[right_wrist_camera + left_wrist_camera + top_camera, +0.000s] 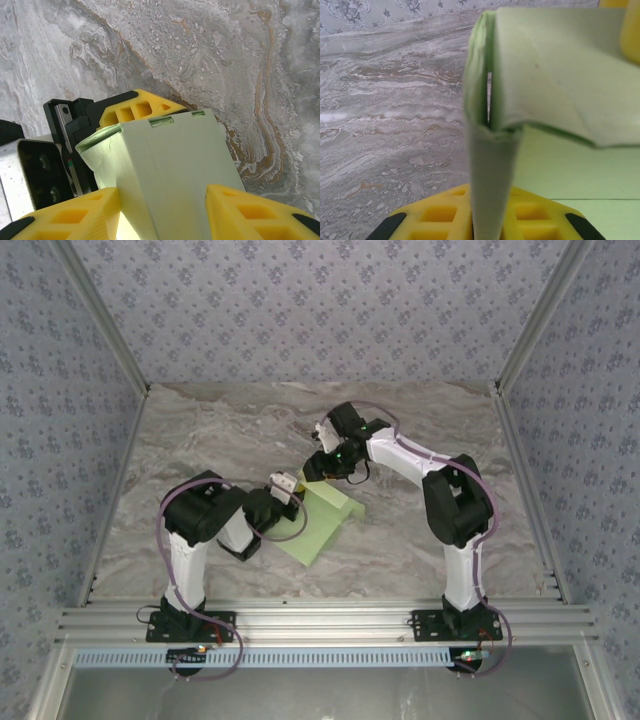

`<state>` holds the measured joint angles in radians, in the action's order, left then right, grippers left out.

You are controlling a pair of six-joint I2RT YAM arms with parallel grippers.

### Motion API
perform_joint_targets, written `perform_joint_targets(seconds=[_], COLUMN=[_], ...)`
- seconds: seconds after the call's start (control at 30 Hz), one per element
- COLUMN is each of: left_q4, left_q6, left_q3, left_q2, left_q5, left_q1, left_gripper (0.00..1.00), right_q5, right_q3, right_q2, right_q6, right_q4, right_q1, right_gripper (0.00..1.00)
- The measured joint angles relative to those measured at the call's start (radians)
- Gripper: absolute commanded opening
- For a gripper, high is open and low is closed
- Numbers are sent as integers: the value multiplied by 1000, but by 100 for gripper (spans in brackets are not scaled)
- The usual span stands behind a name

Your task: Fold the paper box

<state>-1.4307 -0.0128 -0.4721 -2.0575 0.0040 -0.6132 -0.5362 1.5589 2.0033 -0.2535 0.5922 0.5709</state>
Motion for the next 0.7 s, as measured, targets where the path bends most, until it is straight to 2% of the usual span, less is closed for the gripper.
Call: perform_joint_targets(seconds=[0.4, 0.53, 0.7], left_q4=[30, 40, 48], left_q6=[-6, -8, -15], left_q3=[-4, -4, -4], left_q2=[13, 17, 22], left_q5=[-82, -122, -133], left_q1=[-11, -11, -11], left_gripper=[0, 0, 0], right_q5=[-7, -10, 0], right_q3=[-104, -199, -399], right_q2=[-70, -168, -381], right_q6=[-60, -79, -90], right_q4=[-100, -142, -285], right_q1=[-11, -47, -115], right_gripper=[54, 57, 61])
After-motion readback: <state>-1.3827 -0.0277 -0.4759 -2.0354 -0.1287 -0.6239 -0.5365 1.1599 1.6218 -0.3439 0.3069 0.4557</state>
